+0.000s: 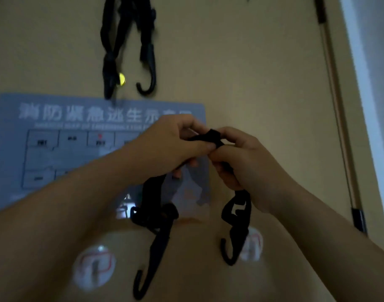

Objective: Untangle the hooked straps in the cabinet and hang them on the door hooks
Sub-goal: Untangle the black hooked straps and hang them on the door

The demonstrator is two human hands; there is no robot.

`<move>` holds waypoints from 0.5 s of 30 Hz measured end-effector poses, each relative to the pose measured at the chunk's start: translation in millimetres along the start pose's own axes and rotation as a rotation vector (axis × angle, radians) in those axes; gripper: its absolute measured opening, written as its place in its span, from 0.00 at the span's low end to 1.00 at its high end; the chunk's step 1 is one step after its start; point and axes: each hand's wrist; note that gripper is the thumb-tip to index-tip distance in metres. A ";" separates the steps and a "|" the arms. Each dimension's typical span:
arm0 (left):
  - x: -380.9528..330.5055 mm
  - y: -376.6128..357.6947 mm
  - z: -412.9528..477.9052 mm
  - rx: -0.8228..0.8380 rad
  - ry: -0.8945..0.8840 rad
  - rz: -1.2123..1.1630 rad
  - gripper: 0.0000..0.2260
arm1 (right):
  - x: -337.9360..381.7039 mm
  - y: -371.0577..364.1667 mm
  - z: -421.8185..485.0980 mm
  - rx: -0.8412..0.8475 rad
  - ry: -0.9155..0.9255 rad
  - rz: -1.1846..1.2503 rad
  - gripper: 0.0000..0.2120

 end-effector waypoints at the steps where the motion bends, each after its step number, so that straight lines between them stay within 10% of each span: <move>1: -6.7 4.0 13.3 0.009 0.005 0.018 0.04 | 5.2 10.6 12.7 0.025 0.006 0.016 0.08; 15: -68.9 -8.0 189.0 -0.175 -0.177 0.372 0.10 | 62.1 130.3 184.7 0.060 0.182 0.189 0.09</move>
Point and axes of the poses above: each hand's wrist, its own z-axis towards the middle knuckle, its own y-axis out of the back of the hand, x = y × z, and after that the axes turned 6 degrees about -x, right-handed
